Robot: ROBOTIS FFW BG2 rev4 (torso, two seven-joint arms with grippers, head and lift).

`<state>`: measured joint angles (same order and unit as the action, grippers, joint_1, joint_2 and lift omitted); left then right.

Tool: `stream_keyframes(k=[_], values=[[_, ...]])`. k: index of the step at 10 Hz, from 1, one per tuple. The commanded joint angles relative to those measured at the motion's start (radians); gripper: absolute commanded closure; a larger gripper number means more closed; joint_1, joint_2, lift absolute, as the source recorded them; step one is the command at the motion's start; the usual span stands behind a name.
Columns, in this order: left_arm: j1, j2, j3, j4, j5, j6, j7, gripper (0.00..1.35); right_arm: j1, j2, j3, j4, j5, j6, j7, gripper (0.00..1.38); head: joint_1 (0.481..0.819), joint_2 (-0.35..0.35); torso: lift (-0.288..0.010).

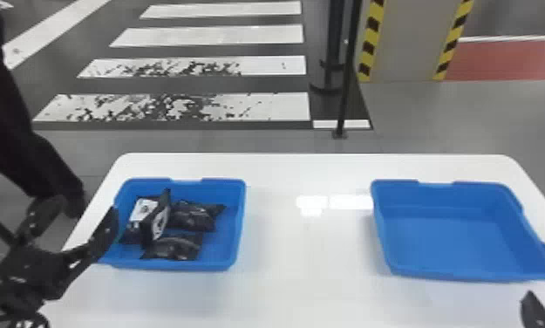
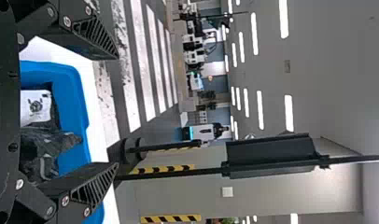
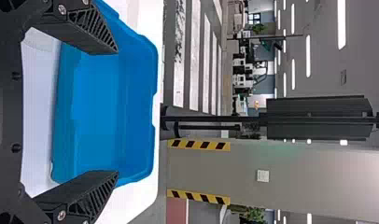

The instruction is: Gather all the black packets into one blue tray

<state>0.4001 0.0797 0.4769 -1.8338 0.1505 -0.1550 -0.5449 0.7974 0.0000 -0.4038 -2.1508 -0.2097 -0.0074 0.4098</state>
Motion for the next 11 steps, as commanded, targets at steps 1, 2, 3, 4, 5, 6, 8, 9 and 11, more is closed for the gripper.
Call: stream_keyframes(k=[1,2,3,4,5,6,8,9,11], values=[[0.127,-0.032,-0.012,-0.119,0.033,-0.076,0.031,0.16,0.057,0.001,-0.001,-0.057,-0.018,0.000,-0.016,0.11,0.695,0.074,-0.110],[0.223,-0.066,-0.016,-0.187,0.053,-0.127,0.065,0.17,0.089,0.001,-0.001,-0.084,-0.034,0.000,-0.028,0.11,0.695,0.063,-0.110],[0.304,-0.082,-0.038,-0.204,0.111,-0.196,0.085,0.18,0.113,0.001,0.001,-0.096,-0.040,-0.012,-0.034,0.11,0.695,0.054,-0.110],[0.363,-0.082,-0.052,-0.219,0.141,-0.203,0.089,0.18,0.128,0.001,0.001,-0.086,-0.048,-0.061,-0.045,0.11,0.695,0.046,-0.110],[0.422,-0.082,-0.074,-0.239,0.163,-0.206,0.091,0.18,0.135,0.001,0.001,-0.067,-0.059,-0.108,-0.048,0.11,0.695,0.034,-0.110],[0.461,-0.082,-0.094,-0.256,0.163,-0.206,0.095,0.18,0.152,0.001,0.001,-0.069,-0.061,-0.140,-0.054,0.11,0.695,0.015,-0.110],[0.493,-0.082,-0.116,-0.256,0.180,-0.248,0.097,0.18,0.204,0.001,0.001,-0.096,-0.069,-0.172,-0.091,0.11,0.695,-0.023,-0.110],[0.513,-0.082,-0.122,-0.271,0.180,-0.252,0.102,0.18,0.224,0.001,0.001,-0.118,-0.067,-0.172,-0.114,0.11,0.695,-0.043,-0.110],[0.520,-0.082,-0.126,-0.271,0.171,-0.243,0.109,0.18,0.226,0.001,0.003,-0.111,-0.079,-0.172,-0.118,0.11,0.695,-0.058,-0.110]])
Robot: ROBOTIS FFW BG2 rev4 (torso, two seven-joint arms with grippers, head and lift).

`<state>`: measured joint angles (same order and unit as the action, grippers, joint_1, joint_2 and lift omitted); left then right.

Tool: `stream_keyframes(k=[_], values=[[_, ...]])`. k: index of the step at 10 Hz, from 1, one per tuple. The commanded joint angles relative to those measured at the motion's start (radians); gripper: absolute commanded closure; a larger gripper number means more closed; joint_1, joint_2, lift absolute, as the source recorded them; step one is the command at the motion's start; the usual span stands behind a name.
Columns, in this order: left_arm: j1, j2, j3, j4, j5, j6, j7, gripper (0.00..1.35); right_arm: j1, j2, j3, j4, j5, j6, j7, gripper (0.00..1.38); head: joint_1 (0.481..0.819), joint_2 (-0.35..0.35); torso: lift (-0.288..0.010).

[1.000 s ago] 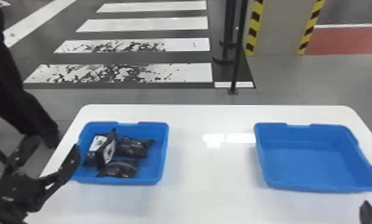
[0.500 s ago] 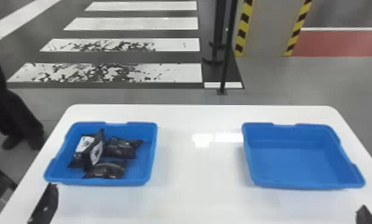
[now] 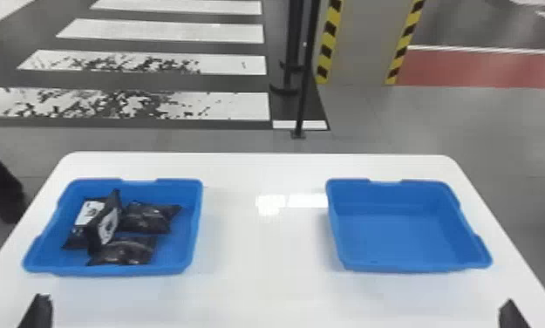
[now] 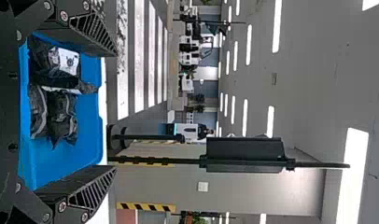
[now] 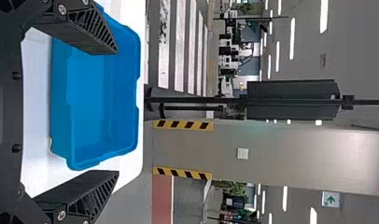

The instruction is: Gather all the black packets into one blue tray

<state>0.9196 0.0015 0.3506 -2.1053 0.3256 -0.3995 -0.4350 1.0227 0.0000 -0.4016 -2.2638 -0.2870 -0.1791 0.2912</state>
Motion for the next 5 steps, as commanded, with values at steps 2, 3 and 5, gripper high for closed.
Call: stream_keyframes(k=[2,3,5], values=[[0.008,-0.004,0.008,0.001,-0.005,0.007,0.012,0.18,0.003,0.001,0.003,0.005,-0.010,0.002,-0.006,0.11,0.695,-0.062,-0.110],[0.011,-0.004,0.014,-0.002,-0.005,0.017,0.015,0.18,0.006,0.001,0.003,0.000,-0.008,0.005,-0.009,0.11,0.695,-0.058,-0.110],[0.013,-0.004,0.018,0.001,-0.010,0.034,0.016,0.18,0.013,0.001,0.003,-0.013,-0.008,0.024,-0.015,0.11,0.695,-0.047,-0.110]])
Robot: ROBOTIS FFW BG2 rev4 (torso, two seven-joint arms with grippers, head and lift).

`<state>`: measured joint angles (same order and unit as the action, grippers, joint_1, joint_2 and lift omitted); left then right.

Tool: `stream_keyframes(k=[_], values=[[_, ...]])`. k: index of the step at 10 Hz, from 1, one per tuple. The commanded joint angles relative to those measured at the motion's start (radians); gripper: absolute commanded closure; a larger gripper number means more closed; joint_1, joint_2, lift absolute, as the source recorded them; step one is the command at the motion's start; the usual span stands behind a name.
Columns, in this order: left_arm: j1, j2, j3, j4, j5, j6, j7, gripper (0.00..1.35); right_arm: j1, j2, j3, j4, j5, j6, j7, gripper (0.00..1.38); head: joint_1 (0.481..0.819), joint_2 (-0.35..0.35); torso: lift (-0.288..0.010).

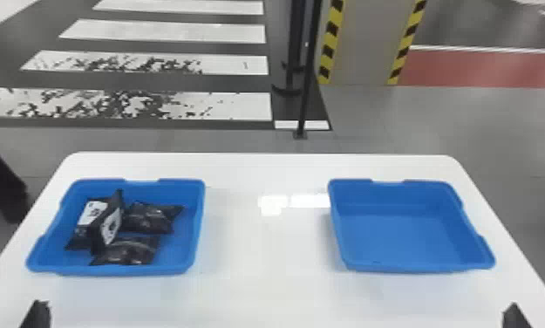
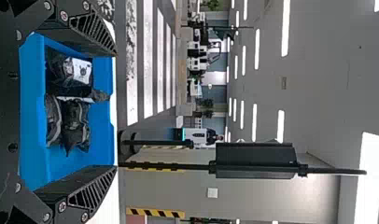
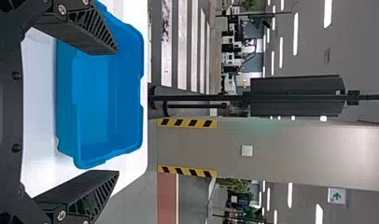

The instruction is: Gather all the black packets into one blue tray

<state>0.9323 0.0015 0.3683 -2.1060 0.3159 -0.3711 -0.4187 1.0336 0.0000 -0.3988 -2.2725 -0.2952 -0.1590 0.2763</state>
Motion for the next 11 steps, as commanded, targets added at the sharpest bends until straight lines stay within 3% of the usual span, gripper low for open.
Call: stream_keyframes(k=[1,11], values=[[0.000,-0.004,0.001,-0.001,-0.003,0.013,0.000,0.18,0.002,0.001,0.000,-0.009,0.000,0.004,0.000,0.11,0.695,-0.046,-0.110],[-0.002,-0.004,-0.003,0.001,0.003,0.045,0.000,0.18,0.000,0.001,0.000,-0.014,-0.004,0.012,-0.002,0.11,0.695,-0.044,-0.110]])
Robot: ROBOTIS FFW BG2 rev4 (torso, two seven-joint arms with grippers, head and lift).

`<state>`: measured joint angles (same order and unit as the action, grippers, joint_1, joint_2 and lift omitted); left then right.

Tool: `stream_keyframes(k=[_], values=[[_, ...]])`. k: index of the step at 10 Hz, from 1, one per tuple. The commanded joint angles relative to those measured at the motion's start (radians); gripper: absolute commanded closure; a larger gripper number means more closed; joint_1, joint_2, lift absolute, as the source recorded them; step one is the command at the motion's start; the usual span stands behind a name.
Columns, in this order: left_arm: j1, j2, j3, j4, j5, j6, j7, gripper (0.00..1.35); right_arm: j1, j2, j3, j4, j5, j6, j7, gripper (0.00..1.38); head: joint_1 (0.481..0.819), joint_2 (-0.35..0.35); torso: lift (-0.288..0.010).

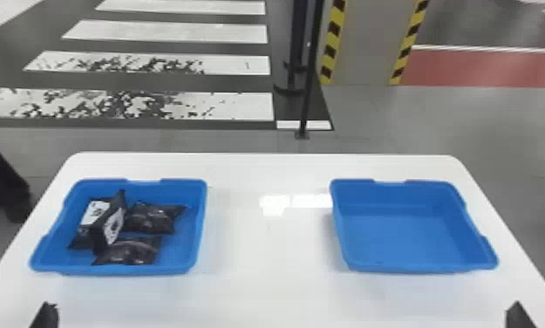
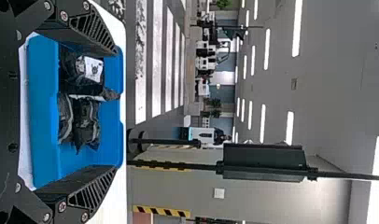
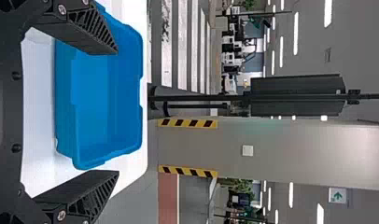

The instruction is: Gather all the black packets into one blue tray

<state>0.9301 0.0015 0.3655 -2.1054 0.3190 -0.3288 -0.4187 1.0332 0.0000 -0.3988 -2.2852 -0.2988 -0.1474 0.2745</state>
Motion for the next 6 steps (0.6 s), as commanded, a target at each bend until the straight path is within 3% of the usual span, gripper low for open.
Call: stream_keyframes(k=[1,6], values=[[0.000,-0.004,-0.005,0.001,0.002,0.010,0.000,0.18,0.000,0.001,0.000,-0.001,0.000,0.000,0.000,0.11,0.695,-0.043,-0.110],[-0.005,-0.004,-0.007,0.001,0.006,0.024,0.000,0.18,-0.005,0.001,0.004,0.001,0.002,-0.005,0.000,0.11,0.695,-0.047,-0.110]])
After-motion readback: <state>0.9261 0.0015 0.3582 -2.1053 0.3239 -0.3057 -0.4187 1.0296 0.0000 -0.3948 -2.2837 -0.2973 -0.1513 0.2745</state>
